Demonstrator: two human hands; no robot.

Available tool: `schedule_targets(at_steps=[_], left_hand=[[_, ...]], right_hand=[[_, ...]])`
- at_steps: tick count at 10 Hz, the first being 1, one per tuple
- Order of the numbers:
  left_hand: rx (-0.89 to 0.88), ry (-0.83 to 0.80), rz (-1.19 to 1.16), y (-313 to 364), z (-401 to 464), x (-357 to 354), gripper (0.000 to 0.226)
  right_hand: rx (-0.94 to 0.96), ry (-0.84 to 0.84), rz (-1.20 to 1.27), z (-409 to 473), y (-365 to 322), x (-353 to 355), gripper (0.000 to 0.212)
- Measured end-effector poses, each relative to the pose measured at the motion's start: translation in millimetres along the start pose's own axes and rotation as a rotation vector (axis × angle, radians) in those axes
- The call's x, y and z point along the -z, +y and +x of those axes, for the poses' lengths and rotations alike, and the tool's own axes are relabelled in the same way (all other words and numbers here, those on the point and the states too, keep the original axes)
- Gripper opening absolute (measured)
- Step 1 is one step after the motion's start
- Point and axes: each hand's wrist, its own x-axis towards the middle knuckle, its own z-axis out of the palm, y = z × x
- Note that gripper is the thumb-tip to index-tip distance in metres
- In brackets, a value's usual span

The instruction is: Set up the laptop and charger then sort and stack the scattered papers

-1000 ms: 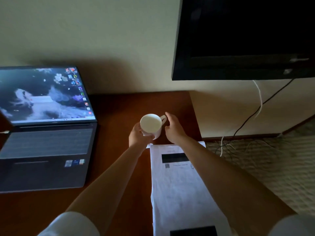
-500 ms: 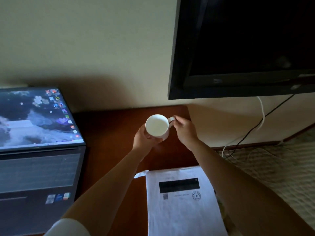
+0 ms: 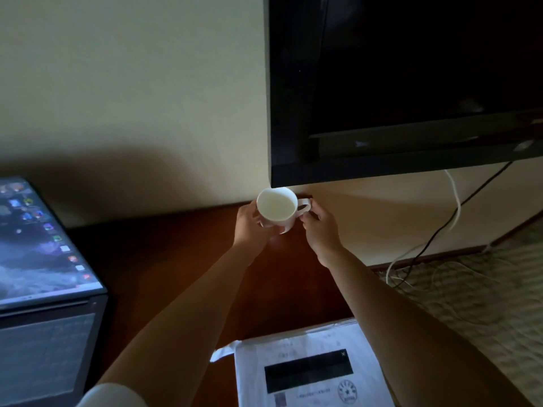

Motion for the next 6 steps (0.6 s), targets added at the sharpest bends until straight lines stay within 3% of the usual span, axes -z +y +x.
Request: schedule_targets(at_steps=[4, 5, 6], left_hand=[[0.101, -0.02, -0.048, -9.4, 4.7, -3.0, 0.064], [0.132, -0.02, 0.038, -6.6, -4.3, 1.1, 0.079], [0.191, 0.016, 0.101, -3.3, -17.3, 3.8, 0.079]], right_hand=[[-0.007, -0.012, 0.039, -8.0, -2.4, -5.5, 0.038], [-0.026, -0.002, 0.051, -20.6, -7.3, -2.4, 0.041], [-0.08, 0.022, 0.024, -32.4, -9.2, 0.4, 0.049]])
